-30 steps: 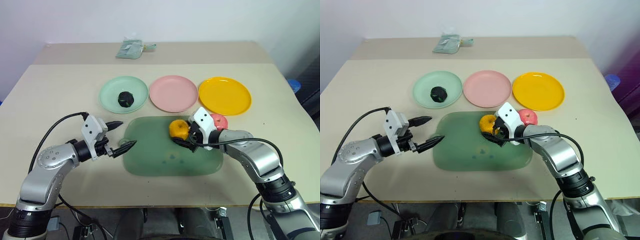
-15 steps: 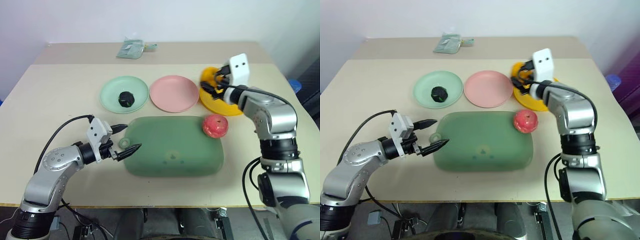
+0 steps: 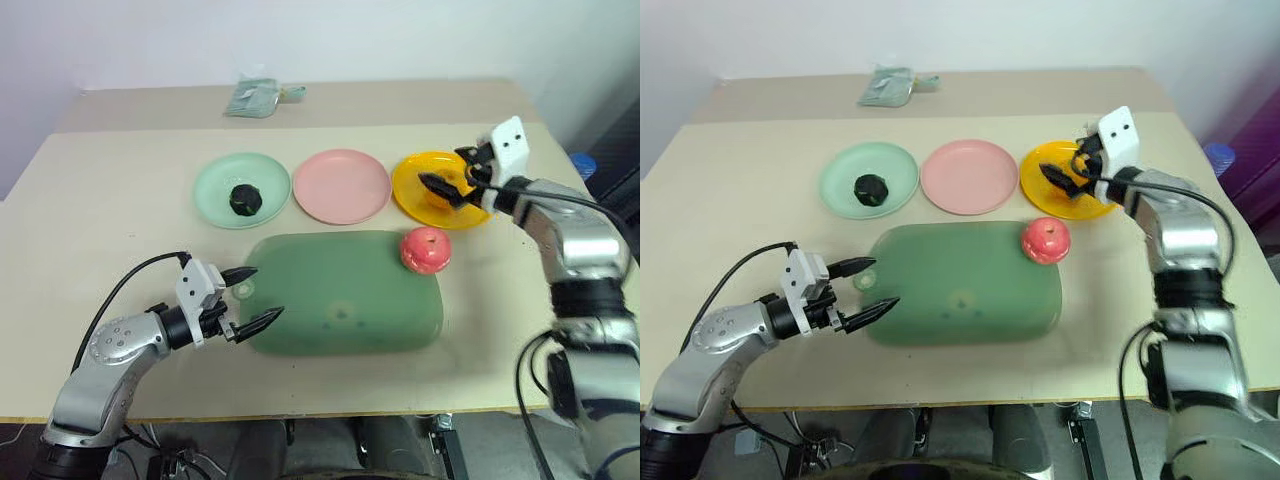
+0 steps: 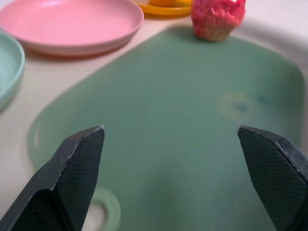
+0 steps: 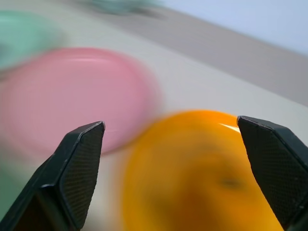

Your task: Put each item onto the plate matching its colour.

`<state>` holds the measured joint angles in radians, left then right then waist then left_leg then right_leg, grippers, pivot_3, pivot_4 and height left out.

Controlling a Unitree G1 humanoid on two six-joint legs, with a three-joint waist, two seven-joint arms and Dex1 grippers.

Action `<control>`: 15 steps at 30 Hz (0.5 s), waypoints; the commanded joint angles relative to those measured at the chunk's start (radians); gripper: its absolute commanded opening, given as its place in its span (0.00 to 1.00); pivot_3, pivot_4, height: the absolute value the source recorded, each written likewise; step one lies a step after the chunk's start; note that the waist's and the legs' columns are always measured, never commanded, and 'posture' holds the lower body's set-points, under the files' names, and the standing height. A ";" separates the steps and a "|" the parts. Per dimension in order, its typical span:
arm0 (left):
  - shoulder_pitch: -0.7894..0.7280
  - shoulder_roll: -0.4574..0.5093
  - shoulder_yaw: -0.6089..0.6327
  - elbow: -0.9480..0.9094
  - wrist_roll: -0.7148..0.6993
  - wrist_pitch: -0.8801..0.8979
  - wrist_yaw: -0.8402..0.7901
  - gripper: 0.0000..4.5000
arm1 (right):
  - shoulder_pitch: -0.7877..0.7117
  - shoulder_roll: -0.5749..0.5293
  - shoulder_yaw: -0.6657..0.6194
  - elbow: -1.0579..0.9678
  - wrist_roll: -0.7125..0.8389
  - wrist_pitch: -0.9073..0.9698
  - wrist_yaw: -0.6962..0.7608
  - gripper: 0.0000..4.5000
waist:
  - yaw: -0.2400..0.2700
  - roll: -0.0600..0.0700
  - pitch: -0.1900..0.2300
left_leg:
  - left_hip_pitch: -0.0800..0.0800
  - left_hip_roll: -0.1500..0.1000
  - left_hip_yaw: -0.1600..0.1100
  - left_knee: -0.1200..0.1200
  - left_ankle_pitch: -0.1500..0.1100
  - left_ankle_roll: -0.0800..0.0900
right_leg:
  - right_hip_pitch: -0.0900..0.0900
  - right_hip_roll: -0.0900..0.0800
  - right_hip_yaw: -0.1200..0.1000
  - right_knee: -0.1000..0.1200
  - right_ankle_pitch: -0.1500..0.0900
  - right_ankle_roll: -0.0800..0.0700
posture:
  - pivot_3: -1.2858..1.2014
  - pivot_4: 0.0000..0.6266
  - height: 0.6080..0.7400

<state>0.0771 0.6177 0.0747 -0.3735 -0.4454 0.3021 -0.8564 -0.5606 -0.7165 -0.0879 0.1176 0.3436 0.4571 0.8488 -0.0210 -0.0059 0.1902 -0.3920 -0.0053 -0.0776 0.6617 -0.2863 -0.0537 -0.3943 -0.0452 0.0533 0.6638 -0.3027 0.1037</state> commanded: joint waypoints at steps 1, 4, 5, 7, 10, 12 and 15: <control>-0.015 0.002 0.008 0.038 0.009 -0.061 -0.035 1.00 | 0.127 -0.070 -0.018 -0.167 0.055 0.037 0.104 1.00 | 0.004 0.000 0.000 | 0.000 0.000 0.000 0.001 0.000 0.000 | 0.000 0.000 0.000 0.000 0.000 0.000 | 0.52 0.24 1.00; -0.040 0.000 -0.006 0.088 0.021 -0.092 -0.058 1.00 | 0.207 -0.075 0.000 -0.207 0.057 0.068 0.110 1.00 | 0.003 0.000 0.000 | 0.002 0.000 0.000 0.001 0.000 0.000 | 0.002 0.000 0.000 0.001 0.000 0.000 | 0.52 0.24 1.00; -0.046 -0.001 -0.010 0.097 0.024 -0.099 -0.063 1.00 | 0.219 -0.072 0.008 -0.213 0.056 0.076 0.109 1.00 | 0.001 0.000 0.000 | 0.003 0.000 0.000 0.001 0.000 0.000 | 0.002 0.000 0.000 0.001 0.000 0.000 | 0.52 0.24 1.00; -0.054 -0.003 -0.016 0.110 0.029 -0.112 -0.071 1.00 | 0.231 -0.062 0.033 -0.206 0.034 0.079 0.097 1.00 | 0.001 0.000 0.000 | 0.003 0.000 0.000 0.001 0.000 0.000 | 0.002 0.001 0.000 0.001 0.000 0.000 | 0.52 0.24 1.00; -0.055 -0.004 -0.019 0.115 0.033 -0.122 -0.071 1.00 | 0.215 -0.034 0.037 -0.189 0.024 0.084 0.063 0.88 | 0.002 0.000 -0.001 | 0.002 0.000 0.000 0.001 0.000 0.000 | 0.002 0.001 0.000 0.001 0.000 0.000 | 0.52 0.24 1.00; -0.043 -0.001 -0.013 0.105 0.034 -0.122 -0.066 1.00 | 0.200 -0.019 0.022 -0.200 0.043 0.093 0.052 0.76 | 0.003 0.000 -0.001 | 0.002 0.000 0.000 0.001 0.000 0.000 | 0.002 0.000 0.000 0.001 0.000 0.000 | 0.52 0.24 1.00; -0.029 0.006 -0.005 0.067 0.031 -0.096 -0.048 1.00 | 0.171 0.004 0.009 -0.224 0.062 0.096 0.038 0.74 | 0.003 0.000 -0.001 | 0.002 0.000 0.000 0.001 0.000 0.000 | 0.002 0.000 0.000 0.001 0.000 0.000 | 0.52 0.24 1.00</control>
<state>0.0425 0.6159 0.0533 -0.2535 -0.4117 0.2071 -0.9140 -0.3585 -0.7212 -0.0544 -0.0731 0.3791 0.5567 0.8970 -0.0175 -0.0058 0.1896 -0.3903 -0.0050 -0.0776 0.6628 -0.2863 -0.0537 -0.3931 -0.0448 0.0534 0.6645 -0.3025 0.1035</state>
